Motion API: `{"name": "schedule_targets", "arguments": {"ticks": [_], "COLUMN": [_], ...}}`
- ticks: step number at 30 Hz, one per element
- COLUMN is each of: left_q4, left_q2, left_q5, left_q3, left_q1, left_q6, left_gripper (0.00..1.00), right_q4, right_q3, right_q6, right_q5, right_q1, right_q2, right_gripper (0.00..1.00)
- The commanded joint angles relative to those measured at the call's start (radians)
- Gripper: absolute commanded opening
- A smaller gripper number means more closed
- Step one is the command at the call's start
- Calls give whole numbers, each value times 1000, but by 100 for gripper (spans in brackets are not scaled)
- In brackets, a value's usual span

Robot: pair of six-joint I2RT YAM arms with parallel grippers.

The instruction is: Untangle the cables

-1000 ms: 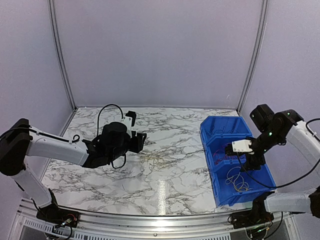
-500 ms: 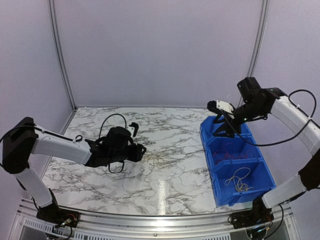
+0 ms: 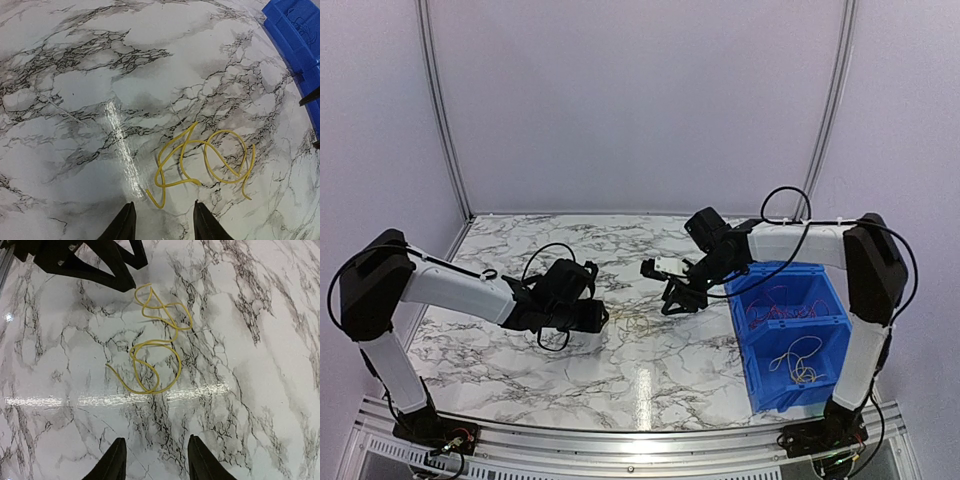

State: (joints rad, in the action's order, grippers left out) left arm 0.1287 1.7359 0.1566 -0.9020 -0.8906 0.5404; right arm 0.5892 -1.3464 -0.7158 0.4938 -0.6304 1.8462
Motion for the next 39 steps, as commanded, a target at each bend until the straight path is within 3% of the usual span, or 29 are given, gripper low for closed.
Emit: {"name": "schedule_targets", "arguments": {"ticks": [1, 7, 11, 16, 21, 24, 28, 33, 36, 39], "left_q4": [36, 63, 65, 61, 43, 4, -115, -127, -127, -127], "left_q2": [50, 98, 105, 56, -91, -192, -277, -369, -402, -431], "left_q5": [-52, -103, -101, -48, 1, -17, -17, -7, -12, -16], "left_q3": [-5, -18, -19, -18, -3, -9, -63, -68, -67, -65], "left_q1": [23, 33, 33, 33, 33, 32, 31, 28, 25, 18], "left_q6": [63, 98, 93, 51, -15, -61, -116, -139, -142, -142], "left_gripper": [40, 30, 12, 0, 0, 0, 0, 0, 0, 0], "right_q4": [-81, -110, -117, -97, -40, -8, 32, 0, -36, -58], "right_q3": [-74, -55, -27, -36, -104, -167, -287, -406, -446, -464], "right_q6": [64, 102, 102, 99, 117, 125, 127, 207, 255, 274], "right_q5": [-36, 3, 22, 49, 95, 107, 27, -29, -45, -53], "right_q1": [-18, -24, -29, -33, -36, -50, -114, -167, -172, -172], "right_q2": [55, 71, 52, 27, -14, -42, -45, -14, 17, 46], "right_gripper": [43, 46, 46, 49, 53, 62, 66, 70, 70, 59]}}
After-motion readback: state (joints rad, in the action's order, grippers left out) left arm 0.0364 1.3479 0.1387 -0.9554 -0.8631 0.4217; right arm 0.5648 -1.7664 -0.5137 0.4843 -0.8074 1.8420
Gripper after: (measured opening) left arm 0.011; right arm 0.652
